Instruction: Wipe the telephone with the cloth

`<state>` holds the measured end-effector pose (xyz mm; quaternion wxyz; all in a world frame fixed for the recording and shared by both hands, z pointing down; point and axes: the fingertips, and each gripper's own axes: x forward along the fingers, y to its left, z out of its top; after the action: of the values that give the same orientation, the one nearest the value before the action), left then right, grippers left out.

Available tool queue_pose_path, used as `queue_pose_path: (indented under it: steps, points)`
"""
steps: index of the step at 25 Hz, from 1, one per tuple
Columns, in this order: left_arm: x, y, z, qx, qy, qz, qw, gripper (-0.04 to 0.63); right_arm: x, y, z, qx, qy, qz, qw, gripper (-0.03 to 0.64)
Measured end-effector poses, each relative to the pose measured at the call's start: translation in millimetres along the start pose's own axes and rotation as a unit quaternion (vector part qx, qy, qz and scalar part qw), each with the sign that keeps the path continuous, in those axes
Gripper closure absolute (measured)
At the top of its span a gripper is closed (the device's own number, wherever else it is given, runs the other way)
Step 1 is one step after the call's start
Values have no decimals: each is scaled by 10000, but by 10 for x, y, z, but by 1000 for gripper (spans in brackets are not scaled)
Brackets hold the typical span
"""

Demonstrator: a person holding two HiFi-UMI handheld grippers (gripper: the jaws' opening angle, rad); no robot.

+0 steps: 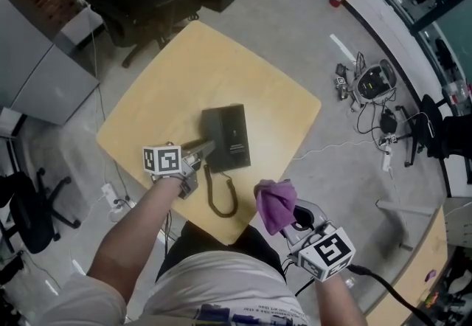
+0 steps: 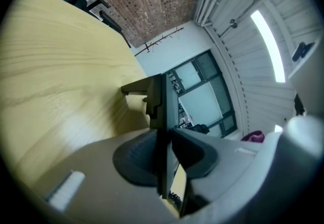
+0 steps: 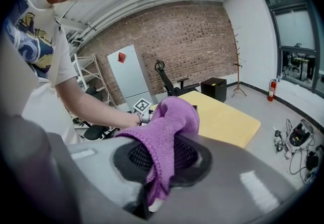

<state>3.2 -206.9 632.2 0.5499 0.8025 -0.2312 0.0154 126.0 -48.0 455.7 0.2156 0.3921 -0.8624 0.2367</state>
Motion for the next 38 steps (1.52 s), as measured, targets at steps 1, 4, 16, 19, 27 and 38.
queue_pose_path:
  steps: [1, 4, 16, 19, 27, 38]
  points:
    - [-1, -8, -6, -3, -5, 19, 10000, 500, -10, -22, -2, 10, -11, 1, 10000, 574]
    - [-15, -24, -4, 95, -9, 155, 9998, 505, -12, -68, 8, 14, -47, 9, 10000, 574]
    - [-110, -284, 28, 45, -334, -5, 9994, 518, 60, -98, 104, -101, -165, 131, 9997, 574]
    - [-178, -456, 33, 116, -359, -263, 9989, 518, 95, -86, 191, -189, -231, 161, 9994, 574]
    - [-408, -1103, -102, 318, -85, -910, 9953, 520, 287, -39, 669, -591, -513, 181, 9968, 574]
    - [-558, -1520, -359, 379, 266, -1350, 9898, 518, 671, 38, 1027, -1054, -349, 9, 9938, 574]
